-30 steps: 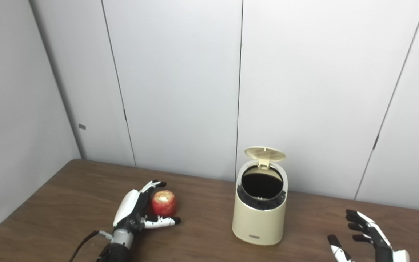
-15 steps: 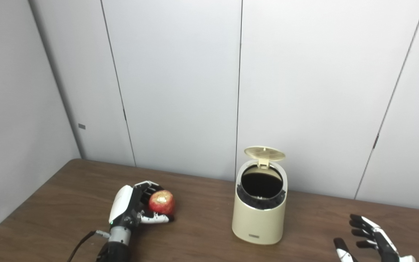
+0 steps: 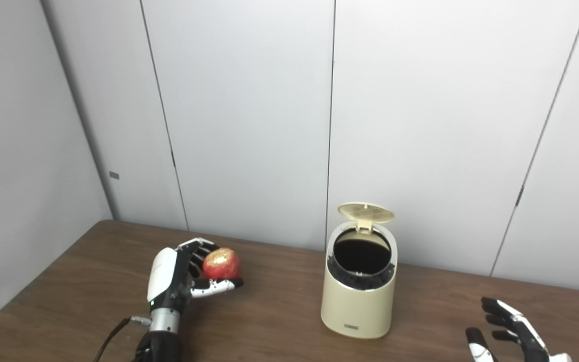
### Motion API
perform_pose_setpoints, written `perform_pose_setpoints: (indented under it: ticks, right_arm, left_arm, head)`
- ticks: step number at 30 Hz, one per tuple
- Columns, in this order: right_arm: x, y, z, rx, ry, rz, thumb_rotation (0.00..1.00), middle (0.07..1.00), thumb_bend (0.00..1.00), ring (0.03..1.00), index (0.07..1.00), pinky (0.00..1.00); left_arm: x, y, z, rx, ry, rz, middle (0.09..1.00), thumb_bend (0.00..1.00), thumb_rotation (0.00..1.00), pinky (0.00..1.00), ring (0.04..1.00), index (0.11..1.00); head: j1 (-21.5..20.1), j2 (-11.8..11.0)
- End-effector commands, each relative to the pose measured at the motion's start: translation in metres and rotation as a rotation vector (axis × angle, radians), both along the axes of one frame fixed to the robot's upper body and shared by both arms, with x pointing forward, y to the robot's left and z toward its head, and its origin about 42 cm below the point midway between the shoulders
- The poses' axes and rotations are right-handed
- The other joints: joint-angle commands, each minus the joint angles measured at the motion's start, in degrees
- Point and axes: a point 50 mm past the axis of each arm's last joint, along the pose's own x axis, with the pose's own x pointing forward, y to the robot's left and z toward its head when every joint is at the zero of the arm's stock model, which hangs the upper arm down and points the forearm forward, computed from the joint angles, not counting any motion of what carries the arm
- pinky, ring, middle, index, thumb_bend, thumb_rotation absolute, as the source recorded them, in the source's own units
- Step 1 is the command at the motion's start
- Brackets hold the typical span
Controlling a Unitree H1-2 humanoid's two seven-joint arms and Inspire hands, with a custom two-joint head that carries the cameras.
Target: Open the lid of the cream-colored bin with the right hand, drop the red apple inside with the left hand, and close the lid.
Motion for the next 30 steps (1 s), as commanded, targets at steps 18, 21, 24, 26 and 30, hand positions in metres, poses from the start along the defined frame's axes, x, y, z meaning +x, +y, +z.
perform_pose_setpoints:
  ticks: [18, 21, 24, 26, 30]
  right_arm:
    - [-0.023, 0.033, -0.021, 0.048, 0.058, -0.009, 0.29, 0.734, 0.29, 0.707, 0.73, 0.6]
    - [-0.026, 0.038, -0.02, 0.052, 0.066, -0.014, 0.25, 0.743, 0.29, 0.718, 0.734, 0.6]
    - [-0.027, 0.042, -0.018, 0.056, 0.074, -0.013, 0.28, 0.751, 0.29, 0.728, 0.732, 0.62]
    - [-0.028, 0.044, -0.017, 0.057, 0.077, -0.011, 0.29, 0.757, 0.29, 0.736, 0.733, 0.63]
    - [-0.029, 0.048, -0.016, 0.052, 0.075, -0.008, 0.27, 0.761, 0.28, 0.74, 0.733, 0.64]
  left_arm:
    - [-0.043, -0.063, 0.097, -0.134, -0.368, -0.268, 0.468, 0.5, 0.0, 0.48, 0.529, 0.449]
    - [-0.046, -0.072, 0.102, -0.15, -0.388, -0.302, 0.473, 0.5, 0.0, 0.48, 0.492, 0.47]
    - [-0.047, -0.081, 0.106, -0.167, -0.399, -0.327, 0.478, 0.5, 0.0, 0.49, 0.47, 0.482]
    - [-0.047, -0.086, 0.109, -0.179, -0.401, -0.335, 0.478, 0.5, 0.0, 0.49, 0.468, 0.482]
    - [-0.048, -0.094, 0.111, -0.194, -0.398, -0.349, 0.484, 0.5, 0.0, 0.49, 0.467, 0.473]
  head:
    - [-11.53, 1.28]
    - [-12.08, 1.5]
    - [-12.6, 1.78]
    - [-12.9, 1.99]
    - [-13.68, 2.5]
